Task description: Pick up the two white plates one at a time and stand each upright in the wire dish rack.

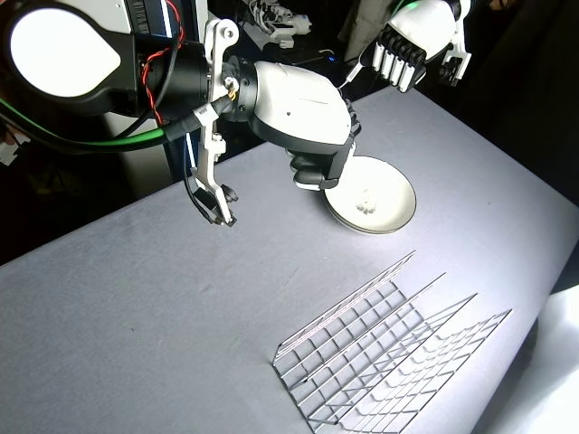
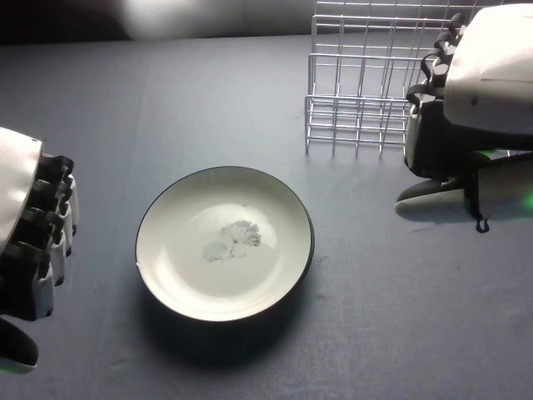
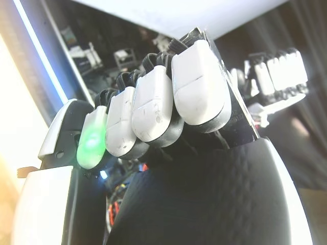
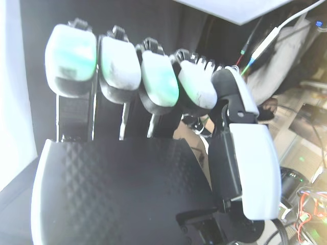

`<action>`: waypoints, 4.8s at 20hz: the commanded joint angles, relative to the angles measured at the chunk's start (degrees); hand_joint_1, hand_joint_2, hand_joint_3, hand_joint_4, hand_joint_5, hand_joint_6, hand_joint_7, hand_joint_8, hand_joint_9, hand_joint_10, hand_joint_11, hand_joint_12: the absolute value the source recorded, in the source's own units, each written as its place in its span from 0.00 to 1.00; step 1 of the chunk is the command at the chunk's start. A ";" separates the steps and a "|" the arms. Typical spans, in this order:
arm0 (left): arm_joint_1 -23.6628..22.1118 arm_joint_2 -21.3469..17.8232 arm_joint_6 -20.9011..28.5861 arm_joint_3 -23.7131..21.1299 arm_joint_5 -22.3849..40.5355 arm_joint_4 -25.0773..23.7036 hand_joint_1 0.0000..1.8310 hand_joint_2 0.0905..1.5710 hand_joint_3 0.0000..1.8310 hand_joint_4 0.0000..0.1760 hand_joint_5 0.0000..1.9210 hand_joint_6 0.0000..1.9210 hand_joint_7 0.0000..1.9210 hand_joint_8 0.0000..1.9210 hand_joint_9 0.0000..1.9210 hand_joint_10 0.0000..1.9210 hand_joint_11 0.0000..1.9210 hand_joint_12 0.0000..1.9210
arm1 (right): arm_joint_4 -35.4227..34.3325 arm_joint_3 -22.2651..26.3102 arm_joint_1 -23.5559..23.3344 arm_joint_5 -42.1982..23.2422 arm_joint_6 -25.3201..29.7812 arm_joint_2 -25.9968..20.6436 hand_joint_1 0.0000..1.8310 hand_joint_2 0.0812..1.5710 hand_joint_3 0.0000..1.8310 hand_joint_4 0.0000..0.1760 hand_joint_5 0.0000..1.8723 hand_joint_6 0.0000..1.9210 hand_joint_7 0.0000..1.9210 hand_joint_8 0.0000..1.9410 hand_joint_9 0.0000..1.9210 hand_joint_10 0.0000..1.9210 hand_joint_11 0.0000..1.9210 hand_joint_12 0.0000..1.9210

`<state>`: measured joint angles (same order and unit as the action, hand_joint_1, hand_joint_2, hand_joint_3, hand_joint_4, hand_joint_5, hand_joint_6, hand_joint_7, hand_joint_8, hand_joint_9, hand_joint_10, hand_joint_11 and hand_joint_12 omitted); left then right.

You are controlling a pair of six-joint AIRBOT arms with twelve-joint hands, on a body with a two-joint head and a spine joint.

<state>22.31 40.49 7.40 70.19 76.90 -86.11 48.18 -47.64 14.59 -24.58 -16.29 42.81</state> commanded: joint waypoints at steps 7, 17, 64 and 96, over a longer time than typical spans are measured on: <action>-3.06 0.67 1.17 0.72 1.94 1.47 0.00 0.76 0.01 0.00 0.00 0.00 0.00 0.00 0.00 0.00 0.00 0.00 | -3.30 -0.34 1.44 -5.02 -0.03 -0.52 0.08 0.80 0.00 0.00 0.11 0.00 0.09 0.00 0.08 0.00 0.00 0.19; -4.86 3.69 3.30 3.06 0.04 -4.56 0.00 0.77 0.01 0.00 0.00 0.00 0.00 0.00 0.00 0.00 0.00 0.00 | -3.45 -4.70 2.40 -5.97 -0.10 4.61 0.07 0.80 0.00 0.00 0.11 0.00 0.09 0.00 0.07 0.00 0.00 0.20; 8.54 21.08 -4.47 22.21 -15.64 -13.32 0.00 0.75 0.00 0.00 0.00 0.00 0.00 0.00 0.00 0.00 0.00 0.00 | -1.63 -14.10 8.93 -25.70 -2.86 7.87 0.19 0.78 0.00 0.00 0.12 0.00 0.11 0.00 0.10 0.00 0.00 0.25; 10.12 28.25 -4.98 17.46 -21.17 -11.19 0.00 0.76 0.00 0.00 0.00 0.00 0.00 0.00 0.00 0.00 0.00 0.00 | -1.61 -16.61 11.75 -17.18 -2.64 16.93 0.72 0.66 0.00 0.00 0.10 0.00 0.08 0.01 0.08 0.01 0.00 0.27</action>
<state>31.86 67.35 2.61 88.49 56.16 -95.09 49.15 -64.25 26.68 -37.19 -18.96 59.88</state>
